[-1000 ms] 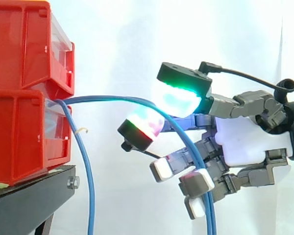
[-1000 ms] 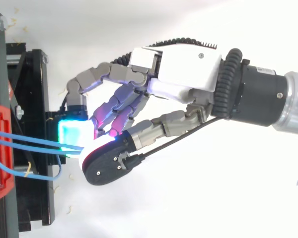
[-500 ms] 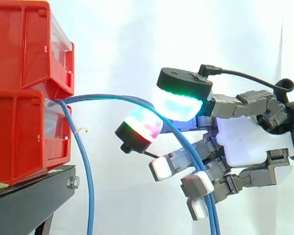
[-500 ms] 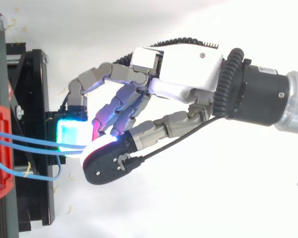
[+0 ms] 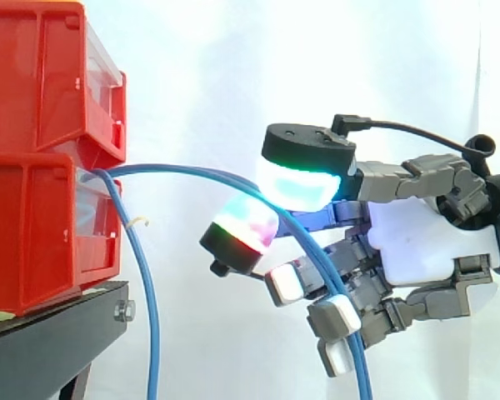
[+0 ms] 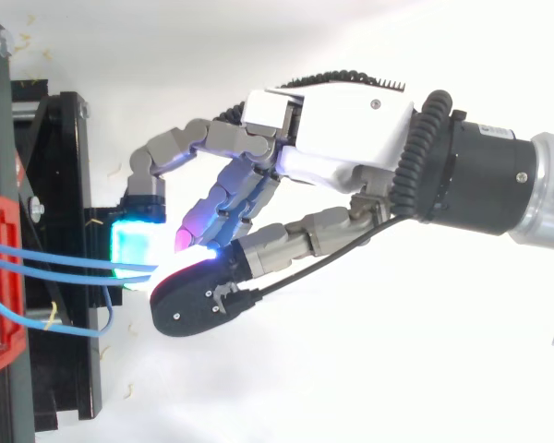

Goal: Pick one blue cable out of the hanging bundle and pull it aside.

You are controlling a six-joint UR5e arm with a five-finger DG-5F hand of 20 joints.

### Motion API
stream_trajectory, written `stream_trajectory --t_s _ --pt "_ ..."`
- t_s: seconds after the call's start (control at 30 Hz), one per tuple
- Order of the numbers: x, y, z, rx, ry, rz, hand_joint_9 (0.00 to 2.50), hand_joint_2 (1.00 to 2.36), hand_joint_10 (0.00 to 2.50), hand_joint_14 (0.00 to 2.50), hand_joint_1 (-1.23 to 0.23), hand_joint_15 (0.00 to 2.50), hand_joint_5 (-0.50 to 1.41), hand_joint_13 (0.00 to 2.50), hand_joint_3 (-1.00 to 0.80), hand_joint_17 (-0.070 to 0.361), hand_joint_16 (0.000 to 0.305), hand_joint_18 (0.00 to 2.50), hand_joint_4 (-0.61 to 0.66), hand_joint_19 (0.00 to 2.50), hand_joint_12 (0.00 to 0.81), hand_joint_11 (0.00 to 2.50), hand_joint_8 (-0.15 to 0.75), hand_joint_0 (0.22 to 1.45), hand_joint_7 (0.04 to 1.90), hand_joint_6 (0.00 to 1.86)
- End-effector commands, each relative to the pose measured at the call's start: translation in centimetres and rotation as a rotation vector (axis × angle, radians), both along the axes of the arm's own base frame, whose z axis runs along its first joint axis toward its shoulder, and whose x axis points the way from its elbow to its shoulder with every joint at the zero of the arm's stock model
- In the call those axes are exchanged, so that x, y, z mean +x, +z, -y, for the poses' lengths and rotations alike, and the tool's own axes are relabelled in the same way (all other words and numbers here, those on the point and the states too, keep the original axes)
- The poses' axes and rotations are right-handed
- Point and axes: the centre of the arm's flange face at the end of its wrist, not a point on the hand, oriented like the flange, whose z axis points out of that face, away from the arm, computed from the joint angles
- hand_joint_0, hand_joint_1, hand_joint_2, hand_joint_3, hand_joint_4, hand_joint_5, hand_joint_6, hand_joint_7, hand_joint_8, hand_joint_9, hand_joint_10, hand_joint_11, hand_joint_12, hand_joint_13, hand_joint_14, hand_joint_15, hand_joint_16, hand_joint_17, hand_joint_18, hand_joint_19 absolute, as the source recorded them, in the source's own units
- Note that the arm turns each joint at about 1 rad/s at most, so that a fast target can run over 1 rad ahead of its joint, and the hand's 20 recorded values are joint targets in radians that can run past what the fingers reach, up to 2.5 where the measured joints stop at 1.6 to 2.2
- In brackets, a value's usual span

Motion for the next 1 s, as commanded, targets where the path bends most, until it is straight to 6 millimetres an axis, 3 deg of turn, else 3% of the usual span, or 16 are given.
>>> stream_trajectory --t_s 0.0,0.2,0.27,0.37,0.5,0.67,0.73,0.8,0.97 --pt "-0.01 0.09 0.0 0.0 0.0 0.001 0.94 1.02 0.03 0.03 -0.8 0.81 -0.11 1.07 -0.2 0.101 0.045 0.85 0.03 0.72 0.377 0.69 0.287 0.57 1.19 0.87" --pt "-0.02 0.08 -0.11 0.0 0.002 0.0 0.9 1.02 0.02 0.03 -0.86 0.76 -0.1 1.04 -0.24 0.096 0.043 0.83 0.01 0.7 0.368 0.64 0.25 0.6 1.2 0.88" --pt "-0.01 0.08 -0.23 0.0 0.003 0.0 0.94 1.01 0.02 0.02 -0.7 0.69 -0.06 1.03 -0.31 0.097 0.043 0.84 0.0 0.73 0.363 0.5 0.229 0.56 1.16 0.82" --pt "0.0 -0.04 -0.22 0.0 0.002 -0.002 0.97 1.02 0.02 0.02 -0.59 0.68 -0.04 1.03 -0.31 0.099 0.044 0.84 0.02 0.77 0.362 0.43 0.223 0.56 1.14 0.77" --pt "0.01 -0.02 -0.22 0.0 0.002 0.0 0.92 1.02 0.02 0.02 -0.52 0.7 -0.04 0.99 -0.24 0.102 0.046 0.79 0.1 0.79 0.377 0.46 0.267 0.57 1.27 0.71" --pt "-0.01 0.08 -0.23 0.0 0.003 0.0 0.83 1.02 0.02 0.03 -0.64 0.73 -0.08 0.96 -0.15 0.104 0.046 0.78 0.1 0.75 0.385 0.59 0.293 0.58 1.17 0.72" --pt "-0.01 0.08 -0.23 0.0 0.003 0.0 0.74 1.02 0.02 0.03 -0.76 0.74 -0.16 0.91 -0.13 0.107 0.048 0.75 0.11 0.73 0.389 0.68 0.293 0.59 0.97 0.81" --pt "-0.02 0.08 -0.21 0.0 0.002 0.0 0.7 1.02 0.03 0.03 -0.86 0.75 -0.2 0.9 -0.11 0.109 0.048 0.76 0.11 0.7 0.397 0.76 0.294 0.62 0.94 0.88" --pt "-0.01 0.08 -0.23 0.0 0.003 0.0 0.72 1.02 0.03 0.03 -0.89 0.74 -0.19 0.9 -0.25 0.108 0.048 0.76 0.09 0.67 0.392 0.8 0.283 0.68 0.83 0.9"
